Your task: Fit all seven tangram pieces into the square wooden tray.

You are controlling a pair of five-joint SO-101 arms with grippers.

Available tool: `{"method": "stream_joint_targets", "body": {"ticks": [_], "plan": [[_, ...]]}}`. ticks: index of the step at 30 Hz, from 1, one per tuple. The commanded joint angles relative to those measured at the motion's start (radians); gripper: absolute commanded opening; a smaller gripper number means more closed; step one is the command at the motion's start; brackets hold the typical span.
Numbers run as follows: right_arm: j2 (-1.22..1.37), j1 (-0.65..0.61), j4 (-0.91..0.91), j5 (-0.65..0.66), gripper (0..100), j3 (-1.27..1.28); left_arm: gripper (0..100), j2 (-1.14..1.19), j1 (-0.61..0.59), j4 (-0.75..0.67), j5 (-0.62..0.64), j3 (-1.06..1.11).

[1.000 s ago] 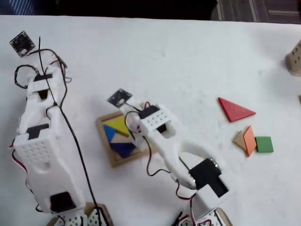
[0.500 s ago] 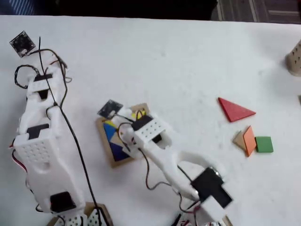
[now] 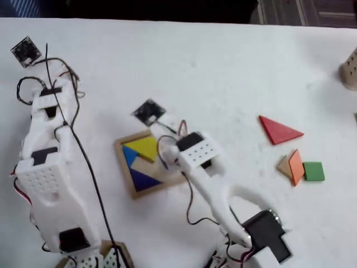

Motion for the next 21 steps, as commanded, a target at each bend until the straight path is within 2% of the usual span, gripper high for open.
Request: {"method": "stream_joint_targets", "body": {"ticks": [1, 10, 15, 21], "plan": [[-0.044, 0.033, -0.124, 0.002, 1.8, 0.031, 2, -0.018, 0.03, 0.008, -0.012, -0.061], [0.097, -0.028, -0.186, 0.002, 1.8, -0.005, 2, -0.018, 0.03, 0.008, -0.012, -0.06], [0.176, -0.031, -0.185, -0.057, 1.8, -0.101, 2, -0.018, 0.03, 0.008, -0.012, -0.06], [0.217, -0.033, -0.188, -0.06, 1.8, -0.152, 2, -0.018, 0.03, 0.008, -0.012, -0.06]]}}
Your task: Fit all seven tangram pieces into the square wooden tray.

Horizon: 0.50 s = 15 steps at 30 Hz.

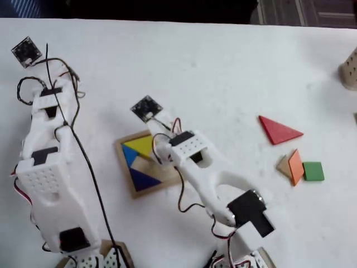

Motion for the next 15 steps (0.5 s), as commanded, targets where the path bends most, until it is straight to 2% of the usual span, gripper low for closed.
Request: {"method": "stream_joint_targets", "body": {"ticks": [1, 9, 15], "plan": [[0.004, -0.012, -0.021, -0.012, 1.8, -0.069, 2, -0.018, 0.03, 0.008, -0.012, -0.06], [-0.016, -0.012, 0.044, -0.009, 1.8, -0.08, 2, -0.018, 0.031, 0.008, -0.012, -0.06], [-0.15, -0.005, 0.185, -0.014, 1.8, -0.072, 2, -0.018, 0.041, 0.008, -0.014, -0.058]]}}
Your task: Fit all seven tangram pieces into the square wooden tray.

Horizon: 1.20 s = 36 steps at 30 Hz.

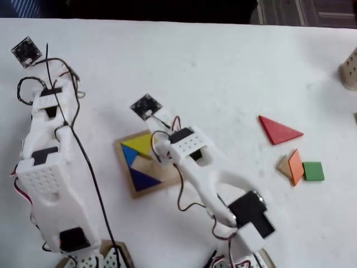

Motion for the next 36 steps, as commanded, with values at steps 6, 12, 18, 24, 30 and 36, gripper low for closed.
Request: {"method": "stream_joint_targets", "body": {"ticks": [6, 12, 18, 24, 30, 36], "plan": [[-0.257, 0.047, 0.093, -0.002, 1.8, 0.084, 2, -0.018, 0.056, 0.008, -0.041, -0.055], [-0.493, 0.262, 0.173, -0.002, 1.8, 0.135, 2, -0.05, 0.12, 0.008, -0.256, 0.003], [-0.607, 0.518, 0.194, -0.003, 1.9, 0.216, 2, -0.205, 0.159, 0.0, -0.331, 0.193], [-0.605, 0.849, 0.318, 0.11, 14.6, 0.11, 2, -0.427, 0.2, 0.0, -0.416, 0.463], [-0.604, 1.081, 0.334, 0.319, 13.1, 0.041, 2, -0.697, 0.2, 0.002, -0.419, 0.81], [-0.478, 1.119, 0.311, 0.446, 18.9, -0.043, 2, -0.941, 0.199, 0.0, -0.422, 1.103]]}}
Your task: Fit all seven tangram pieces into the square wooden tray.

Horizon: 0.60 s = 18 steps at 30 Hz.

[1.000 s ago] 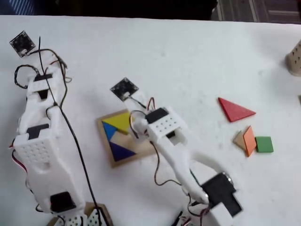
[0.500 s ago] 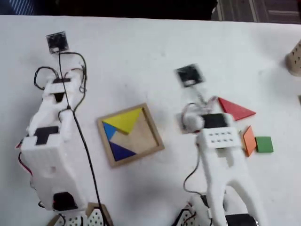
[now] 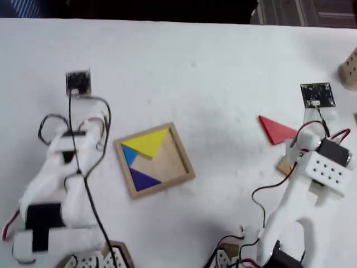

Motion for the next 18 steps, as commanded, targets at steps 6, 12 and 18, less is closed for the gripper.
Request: {"method": "stream_joint_targets", "body": {"ticks": [6, 12, 18], "plan": [[0.4, -0.019, -0.002, 0.344, 20.7, -0.356, 2, -0.306, -0.028, 0.0, -0.034, 0.199], [0.708, -0.087, 0.105, 0.592, 20.7, -0.646, 2, -0.318, -0.028, 0.0, -0.173, 0.203], [0.905, -0.188, 0.239, 0.598, 21.0, -0.888, 3, -0.317, -0.022, 0.0, -0.183, 0.198]]}}
